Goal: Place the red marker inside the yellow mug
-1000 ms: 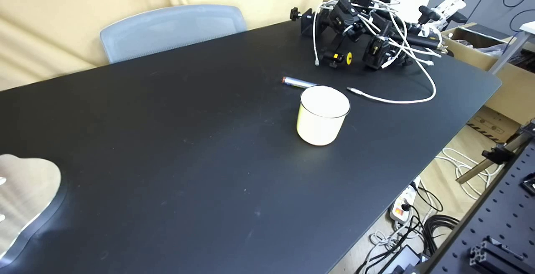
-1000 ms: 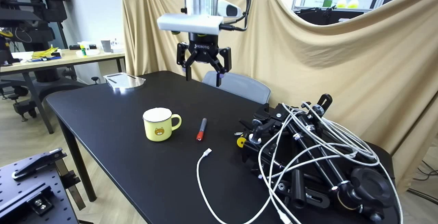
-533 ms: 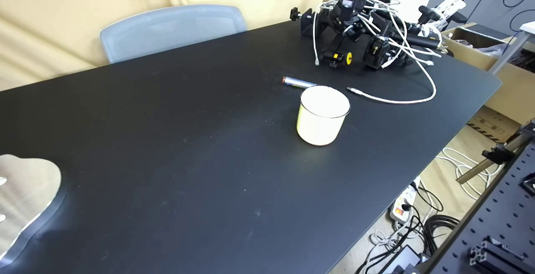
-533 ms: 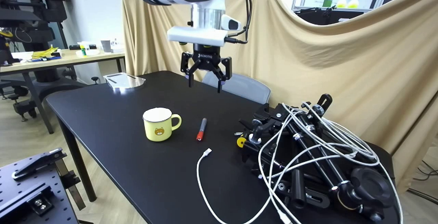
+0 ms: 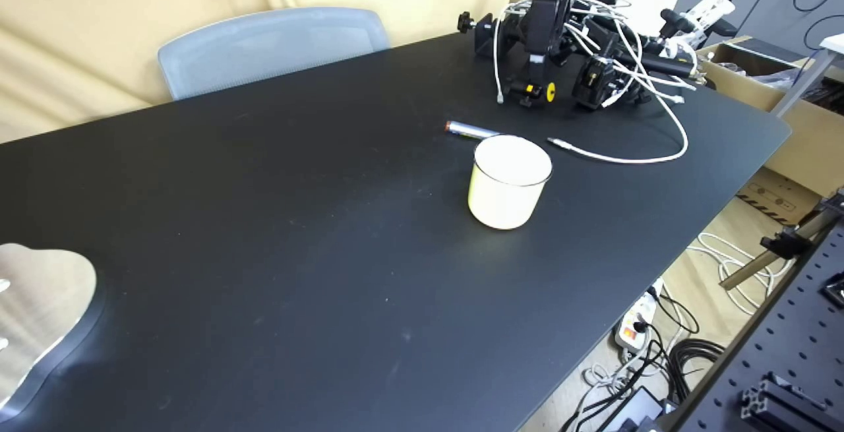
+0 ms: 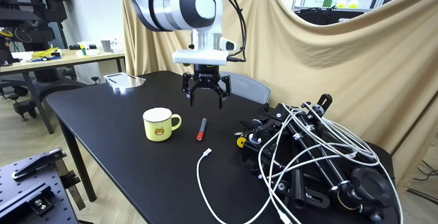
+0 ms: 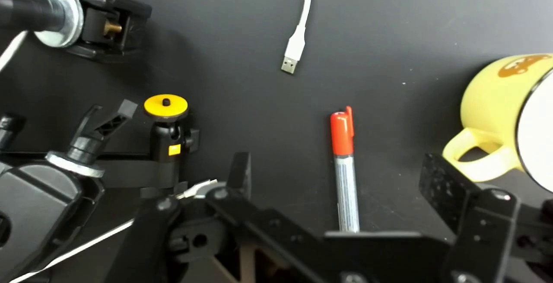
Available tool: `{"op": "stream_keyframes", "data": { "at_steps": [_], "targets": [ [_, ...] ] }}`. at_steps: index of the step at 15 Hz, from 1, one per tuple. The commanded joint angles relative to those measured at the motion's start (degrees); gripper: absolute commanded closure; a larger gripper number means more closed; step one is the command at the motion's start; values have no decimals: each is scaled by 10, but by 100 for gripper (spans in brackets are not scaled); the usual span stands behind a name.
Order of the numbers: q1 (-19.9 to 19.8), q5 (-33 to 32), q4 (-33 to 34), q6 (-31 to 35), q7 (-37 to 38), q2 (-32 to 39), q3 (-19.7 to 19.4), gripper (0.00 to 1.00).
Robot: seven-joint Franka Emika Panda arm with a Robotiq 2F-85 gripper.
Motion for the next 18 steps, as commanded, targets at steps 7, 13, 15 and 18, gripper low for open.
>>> {"op": "stream_keyframes", "data": {
  "at_steps": [7, 13, 15, 18],
  "targets": [
    [7, -19, 66, 104, 56, 124, 22, 0],
    [13, -14, 78, 132, 72, 159, 26, 0],
    [12, -11, 83, 133, 72, 168, 28, 0],
    [11, -10, 91, 128, 71, 180, 28, 0]
  ]
}}
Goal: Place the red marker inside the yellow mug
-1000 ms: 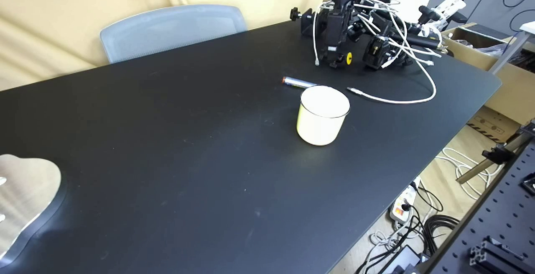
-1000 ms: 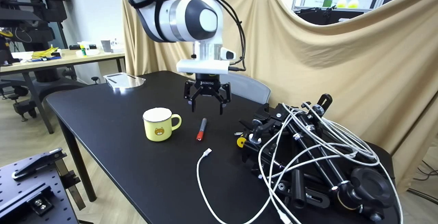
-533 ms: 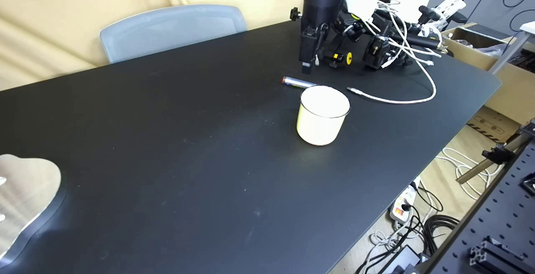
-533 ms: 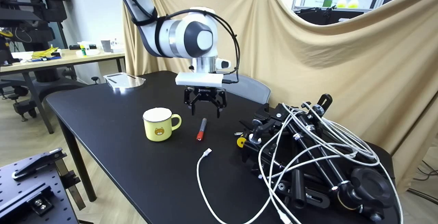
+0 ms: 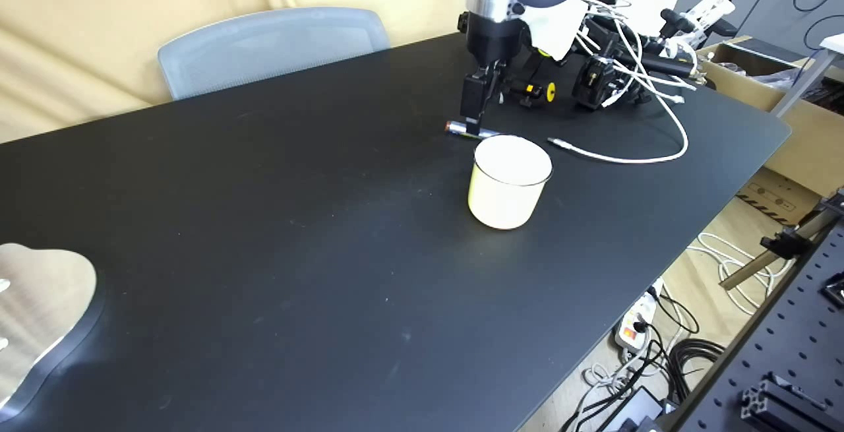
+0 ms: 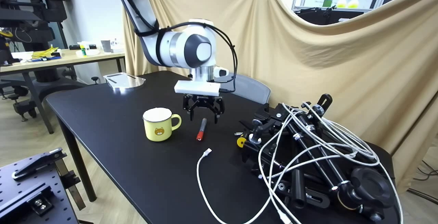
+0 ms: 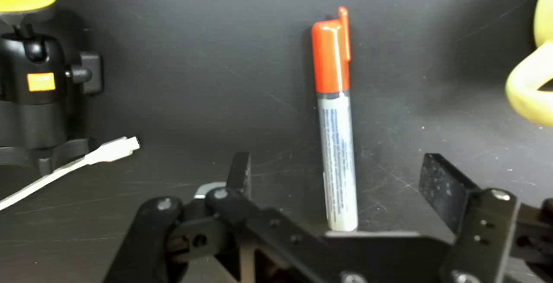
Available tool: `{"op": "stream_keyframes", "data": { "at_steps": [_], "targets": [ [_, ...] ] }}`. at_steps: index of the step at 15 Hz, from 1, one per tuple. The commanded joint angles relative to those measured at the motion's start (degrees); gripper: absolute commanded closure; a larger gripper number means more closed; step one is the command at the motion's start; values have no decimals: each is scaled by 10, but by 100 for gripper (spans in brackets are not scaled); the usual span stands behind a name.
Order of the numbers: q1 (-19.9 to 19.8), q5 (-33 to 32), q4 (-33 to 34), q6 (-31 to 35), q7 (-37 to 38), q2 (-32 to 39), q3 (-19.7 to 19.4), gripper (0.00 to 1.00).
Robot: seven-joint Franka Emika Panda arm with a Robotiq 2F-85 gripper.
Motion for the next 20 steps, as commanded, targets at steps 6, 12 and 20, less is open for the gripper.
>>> {"op": "stream_keyframes", "data": {
  "at_steps": [6, 12, 20],
  "targets": [
    [-6, 2, 34, -9, 11, 34, 6, 55],
    [-10, 5, 44, -18, 4, 47, 10, 95],
    [2, -15, 22, -87, 11, -11, 3, 95]
  ]
}}
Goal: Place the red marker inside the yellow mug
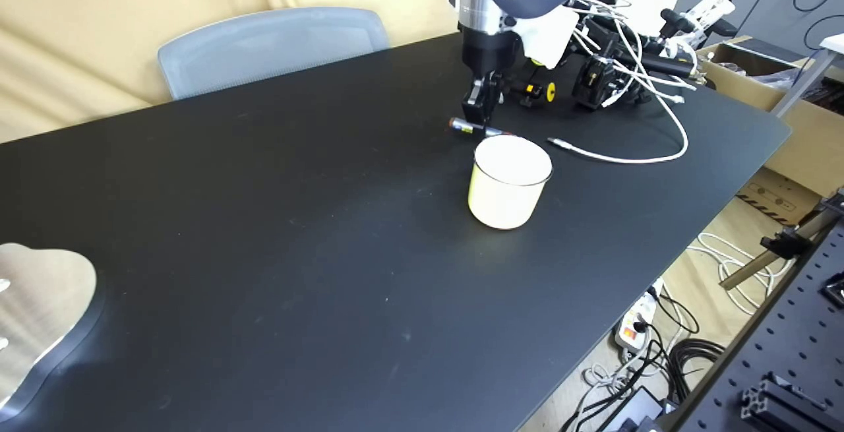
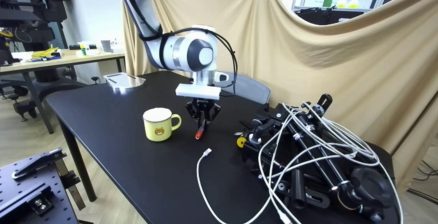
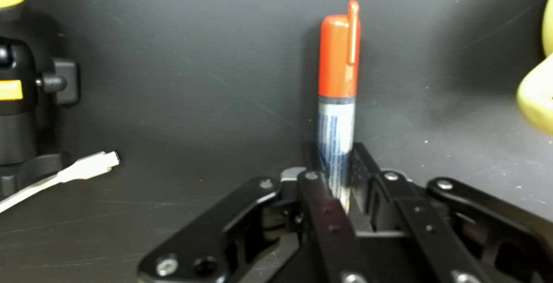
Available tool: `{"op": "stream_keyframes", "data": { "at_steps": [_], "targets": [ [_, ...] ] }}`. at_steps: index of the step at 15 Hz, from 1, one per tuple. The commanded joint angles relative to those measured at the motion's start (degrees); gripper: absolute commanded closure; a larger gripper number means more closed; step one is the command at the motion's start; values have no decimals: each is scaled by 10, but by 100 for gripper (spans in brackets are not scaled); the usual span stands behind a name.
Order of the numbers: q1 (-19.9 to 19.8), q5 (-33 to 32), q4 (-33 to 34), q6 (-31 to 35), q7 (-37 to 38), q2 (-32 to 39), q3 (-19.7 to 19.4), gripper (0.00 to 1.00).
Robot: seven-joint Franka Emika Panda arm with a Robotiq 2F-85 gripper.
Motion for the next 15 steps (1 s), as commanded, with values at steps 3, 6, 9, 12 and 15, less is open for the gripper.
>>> {"op": "stream_keyframes", "data": {
  "at_steps": [3, 6, 9, 12, 15],
  "targets": [
    [28, -41, -13, -124, 44, -90, -20, 95],
    [45, -72, -3, -218, 76, -131, -18, 95],
    [56, -72, 18, -315, 76, -150, 4, 95],
    [69, -56, 36, -398, 61, -153, 31, 95],
    [80, -50, 48, -467, 58, -147, 53, 95]
  ]
}}
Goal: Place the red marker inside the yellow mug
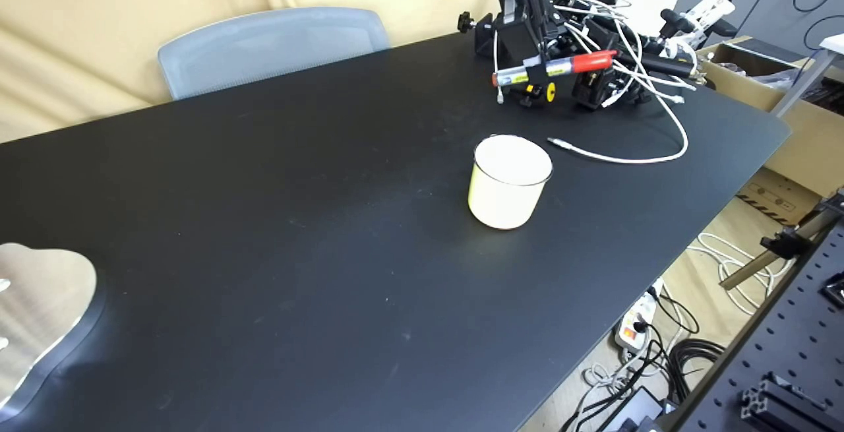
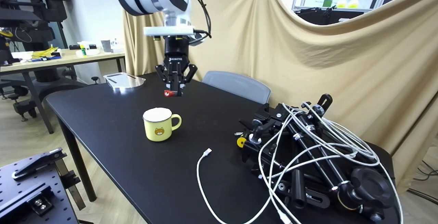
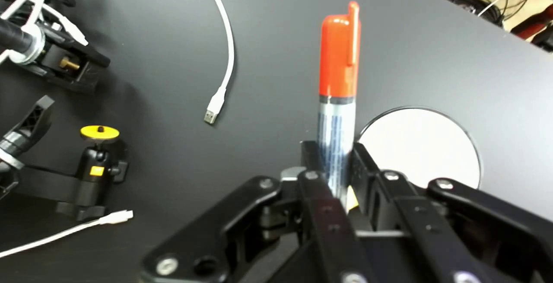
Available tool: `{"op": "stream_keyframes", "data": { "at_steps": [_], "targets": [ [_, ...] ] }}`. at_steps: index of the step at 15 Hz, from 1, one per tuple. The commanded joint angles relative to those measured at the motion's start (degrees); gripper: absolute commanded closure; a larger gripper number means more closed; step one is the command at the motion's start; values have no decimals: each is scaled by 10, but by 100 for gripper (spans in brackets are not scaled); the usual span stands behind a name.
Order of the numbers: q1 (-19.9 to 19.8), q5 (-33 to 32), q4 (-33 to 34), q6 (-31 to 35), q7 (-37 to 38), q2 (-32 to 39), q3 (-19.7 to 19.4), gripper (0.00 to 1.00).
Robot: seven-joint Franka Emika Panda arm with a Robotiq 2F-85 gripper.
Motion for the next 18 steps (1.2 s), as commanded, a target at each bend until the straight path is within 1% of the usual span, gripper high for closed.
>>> {"op": "stream_keyframes", "data": {
  "at_steps": [1, 3, 5, 9, 12, 14, 18],
  "targets": [
    [11, 10, 22, -80, 2, 11, 22, 95],
    [17, 14, 23, -110, 2, 14, 33, 95],
    [19, 22, 16, -124, 2, 15, 41, 95],
    [13, 30, 17, -105, -7, 39, 43, 95],
    [8, 21, 25, -85, -16, 61, 39, 95],
    [5, 21, 35, -81, -23, 75, 37, 95],
    [0, 31, 57, -95, -37, 103, 36, 95]
  ]
}}
